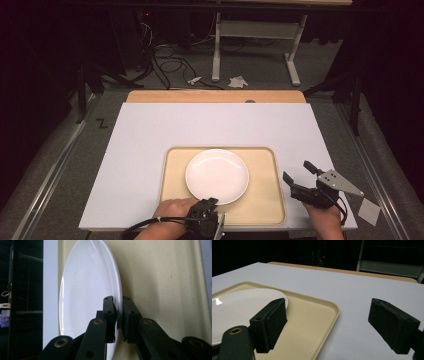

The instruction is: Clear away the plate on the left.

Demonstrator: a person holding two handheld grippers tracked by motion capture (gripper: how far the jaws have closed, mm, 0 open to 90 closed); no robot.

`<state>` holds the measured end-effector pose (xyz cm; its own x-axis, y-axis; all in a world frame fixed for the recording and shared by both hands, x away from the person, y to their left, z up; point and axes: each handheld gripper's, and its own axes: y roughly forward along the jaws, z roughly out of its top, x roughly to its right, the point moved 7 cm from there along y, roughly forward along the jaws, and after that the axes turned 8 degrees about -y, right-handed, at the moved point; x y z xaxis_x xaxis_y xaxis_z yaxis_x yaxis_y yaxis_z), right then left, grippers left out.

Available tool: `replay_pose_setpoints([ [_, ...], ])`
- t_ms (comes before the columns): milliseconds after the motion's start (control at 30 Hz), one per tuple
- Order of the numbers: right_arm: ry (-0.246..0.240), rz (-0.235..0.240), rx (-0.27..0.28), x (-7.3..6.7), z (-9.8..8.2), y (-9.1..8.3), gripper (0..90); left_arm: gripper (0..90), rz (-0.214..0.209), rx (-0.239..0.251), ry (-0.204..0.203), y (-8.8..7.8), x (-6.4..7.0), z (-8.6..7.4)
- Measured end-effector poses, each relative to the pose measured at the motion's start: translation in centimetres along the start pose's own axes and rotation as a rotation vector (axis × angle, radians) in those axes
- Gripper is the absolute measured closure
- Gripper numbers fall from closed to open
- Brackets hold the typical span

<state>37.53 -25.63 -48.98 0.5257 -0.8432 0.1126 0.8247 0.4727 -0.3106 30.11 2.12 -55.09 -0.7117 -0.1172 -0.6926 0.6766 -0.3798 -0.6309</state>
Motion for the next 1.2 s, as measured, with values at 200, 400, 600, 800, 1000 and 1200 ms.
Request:
replay_pose_setpoints([
  [200,-0.001,0.000,0.000,0.02,-0.01,-0.01,16.2,78.2,-0.015,0.007,-0.005,0.05,0.15,0.09],
  [400,-0.003,0.003,0.001,0.03,-0.01,0.01,16.2,69.9,-0.027,-0.007,-0.010,0.17,0.24,-0.04],
  [600,-0.005,0.000,0.000,0.06,0.00,-0.01,16.2,60.6,-0.034,-0.008,-0.026,0.09,0.14,-0.11],
  [800,0.000,0.000,-0.001,0.00,0.01,-0.02,16.2,56.0,-0.047,0.002,-0.045,0.03,0.08,-0.08],
  [1000,-0.003,0.003,0.000,0.01,-0.02,0.03,16.2,52.3,-0.062,0.014,-0.073,0.02,-0.08,0.10],
  [1200,0.000,0.003,-0.002,-0.01,-0.05,0.05,16.2,47.9,-0.070,0.015,-0.085,0.06,-0.09,0.17],
])
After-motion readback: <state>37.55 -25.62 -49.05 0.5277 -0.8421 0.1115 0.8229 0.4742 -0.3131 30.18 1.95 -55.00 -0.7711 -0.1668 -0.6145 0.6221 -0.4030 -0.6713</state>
